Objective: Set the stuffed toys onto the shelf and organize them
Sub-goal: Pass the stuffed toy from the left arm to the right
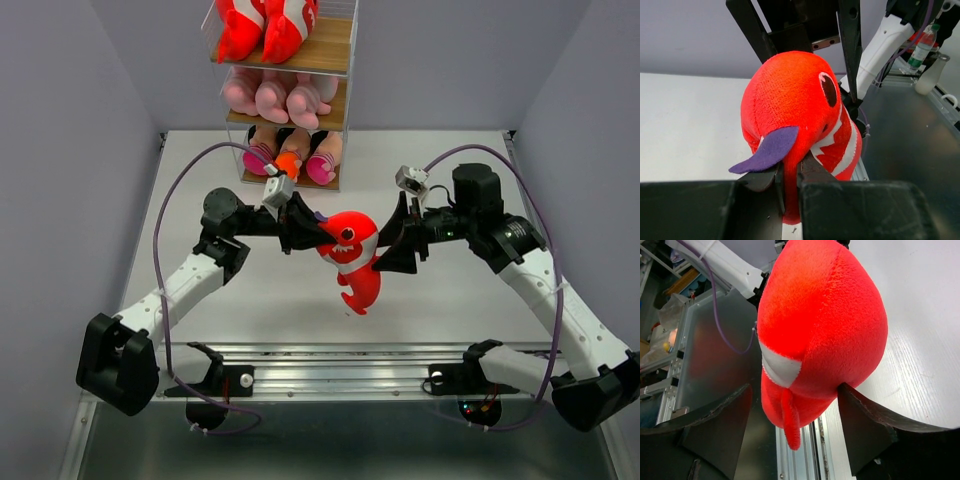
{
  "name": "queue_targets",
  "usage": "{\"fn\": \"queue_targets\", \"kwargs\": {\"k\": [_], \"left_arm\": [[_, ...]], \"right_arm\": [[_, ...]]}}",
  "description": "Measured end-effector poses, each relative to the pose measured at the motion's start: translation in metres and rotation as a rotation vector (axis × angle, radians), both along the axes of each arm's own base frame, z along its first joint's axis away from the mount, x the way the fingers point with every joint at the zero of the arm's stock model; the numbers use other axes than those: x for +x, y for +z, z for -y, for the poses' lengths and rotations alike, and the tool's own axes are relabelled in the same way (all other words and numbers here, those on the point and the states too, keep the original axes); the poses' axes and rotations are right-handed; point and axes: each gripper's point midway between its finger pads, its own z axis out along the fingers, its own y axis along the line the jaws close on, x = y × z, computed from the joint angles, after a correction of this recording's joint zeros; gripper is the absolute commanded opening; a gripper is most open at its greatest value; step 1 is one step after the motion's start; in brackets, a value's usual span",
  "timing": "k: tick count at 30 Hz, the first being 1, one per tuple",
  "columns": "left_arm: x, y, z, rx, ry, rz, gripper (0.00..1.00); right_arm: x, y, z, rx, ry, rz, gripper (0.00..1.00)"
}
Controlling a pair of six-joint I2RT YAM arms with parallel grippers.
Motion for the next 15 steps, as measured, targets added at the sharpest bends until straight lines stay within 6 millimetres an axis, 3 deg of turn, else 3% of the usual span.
{"fn": "queue_targets", "kwargs": {"k": [6,10,12,13,14,15], "left_arm": [[0.000,0.015,0.001,-0.059,-0.029,-0.015,0.00],[-0.001,0.020,0.002,-0.083,-0.046,-0.045,0.00],[0.000,0.019,0.003,-0.084,-0.051,-0.074,0.00],[0.001,0.018,0.003,-0.084,-0.051,-0.096,0.00],[0.002,0.018,0.003,-0.085,-0.050,-0.101,0.00],[0.002,0.017,0.003,-0.085,-0.050,-0.110,0.00]], "right_arm": [[0.001,0.002,-0.001,0.008,0.005,0.010,0.68],[0.002,0.000,-0.002,0.006,0.007,-0.004,0.59],[0.005,-0.003,-0.003,0.001,0.006,-0.019,0.45],[0.006,-0.004,-0.004,-0.002,0.006,-0.024,0.29],[0.007,-0.005,-0.004,-0.003,0.005,-0.032,0.29],[0.008,-0.005,-0.005,-0.004,0.007,-0.031,0.14]]}}
